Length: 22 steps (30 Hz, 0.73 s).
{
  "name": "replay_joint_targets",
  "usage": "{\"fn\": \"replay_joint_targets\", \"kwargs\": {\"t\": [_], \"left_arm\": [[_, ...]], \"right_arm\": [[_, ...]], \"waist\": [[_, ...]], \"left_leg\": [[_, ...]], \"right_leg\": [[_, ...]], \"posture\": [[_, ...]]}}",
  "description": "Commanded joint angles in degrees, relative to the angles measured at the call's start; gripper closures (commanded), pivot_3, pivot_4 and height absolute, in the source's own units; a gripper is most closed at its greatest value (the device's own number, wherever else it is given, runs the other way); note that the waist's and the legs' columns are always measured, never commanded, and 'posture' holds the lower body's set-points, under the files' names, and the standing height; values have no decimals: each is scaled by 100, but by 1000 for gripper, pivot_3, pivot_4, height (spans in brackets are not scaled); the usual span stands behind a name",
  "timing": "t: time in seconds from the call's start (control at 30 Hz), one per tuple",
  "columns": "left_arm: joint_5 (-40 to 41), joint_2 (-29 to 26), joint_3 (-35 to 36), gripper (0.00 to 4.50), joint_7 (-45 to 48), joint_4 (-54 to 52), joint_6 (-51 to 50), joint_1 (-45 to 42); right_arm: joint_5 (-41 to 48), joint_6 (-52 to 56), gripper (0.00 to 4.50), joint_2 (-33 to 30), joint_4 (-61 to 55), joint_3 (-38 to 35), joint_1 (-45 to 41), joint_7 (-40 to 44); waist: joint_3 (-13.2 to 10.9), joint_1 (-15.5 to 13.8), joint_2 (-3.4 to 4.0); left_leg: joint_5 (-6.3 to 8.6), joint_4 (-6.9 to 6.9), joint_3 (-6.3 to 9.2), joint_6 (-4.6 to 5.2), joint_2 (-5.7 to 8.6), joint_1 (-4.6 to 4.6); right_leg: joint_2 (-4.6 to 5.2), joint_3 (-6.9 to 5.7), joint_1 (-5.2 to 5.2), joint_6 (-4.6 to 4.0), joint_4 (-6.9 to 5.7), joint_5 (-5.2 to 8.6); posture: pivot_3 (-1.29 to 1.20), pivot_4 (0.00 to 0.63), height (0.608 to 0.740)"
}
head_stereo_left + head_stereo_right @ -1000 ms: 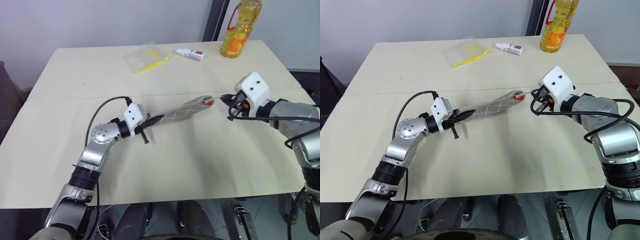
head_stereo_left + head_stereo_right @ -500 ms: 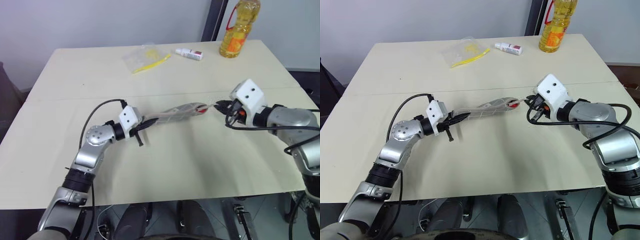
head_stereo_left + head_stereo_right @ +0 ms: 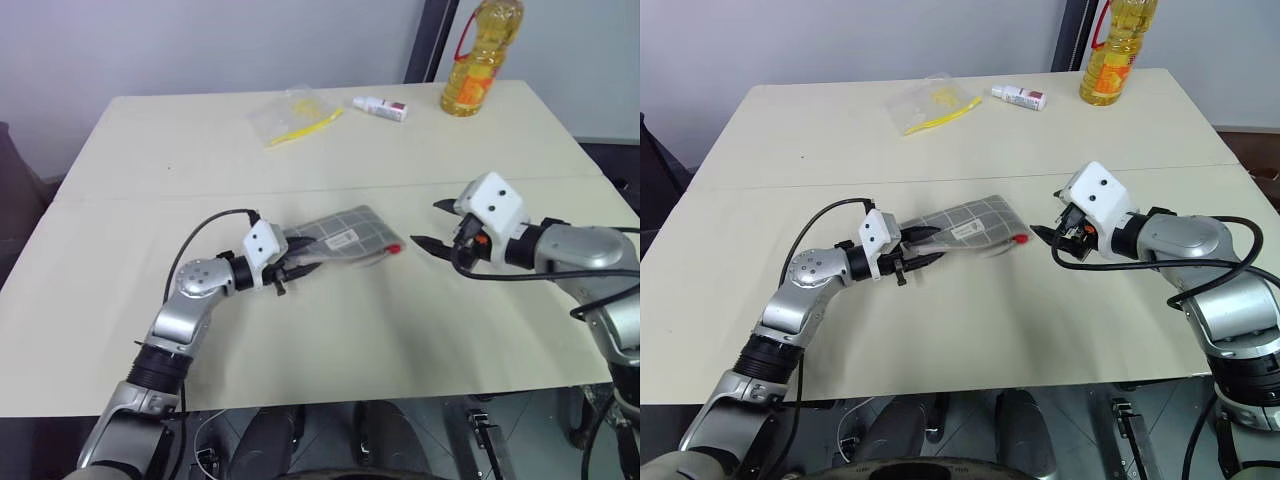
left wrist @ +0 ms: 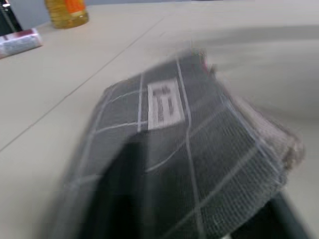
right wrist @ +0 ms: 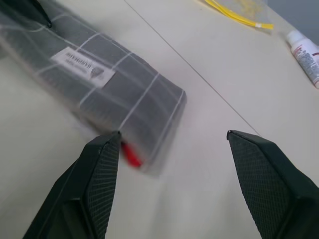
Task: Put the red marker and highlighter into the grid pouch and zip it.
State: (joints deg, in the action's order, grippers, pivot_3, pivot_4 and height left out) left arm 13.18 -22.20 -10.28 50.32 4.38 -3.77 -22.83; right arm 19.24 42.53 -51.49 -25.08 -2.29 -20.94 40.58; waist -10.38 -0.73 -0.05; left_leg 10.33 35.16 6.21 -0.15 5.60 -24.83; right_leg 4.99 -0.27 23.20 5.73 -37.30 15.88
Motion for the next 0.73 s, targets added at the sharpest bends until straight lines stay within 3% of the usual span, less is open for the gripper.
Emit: {"fn": "replay_joint_targets", "kwargs": {"t": [0.03,0.07,0.37,0.5,0.73], "left_arm": [[116,-22,42,374,-12,-455,-280,60],[223,-96,103,51,35,-568,-478,132],[811,-804,1054,51,-200,-1024,-1744,704],[852,-1007,1663,51,-517,-842,-1797,797],[861,-1096,2122,51,-746,-816,-1732,1014]], "right_arm": [[-74,-89,996,25,9,-188,13,-77],[-62,-93,996,58,49,-227,34,-98],[225,-520,996,532,527,-875,412,-72],[387,-695,996,758,774,-1165,606,-63],[494,-874,996,855,962,-1188,791,96]], "waist": [[0,1,0],[0,2,0],[0,6,0],[0,-1,0],[0,2,1]], "left_leg": [[0,0,0,0,0,0],[0,0,0,0,0,0],[0,-2,1,0,-3,0],[0,-1,1,0,-3,0],[1,-4,1,-1,-3,0]], "right_leg": [[0,0,-1,0,1,0],[0,0,0,0,1,0],[-2,0,1,-2,1,1],[-1,0,0,-5,3,3],[-1,1,1,-10,5,5]], "posture": [[0,150,740],[0,150,740],[0,150,740],[0,150,740],[0,150,740]]}}
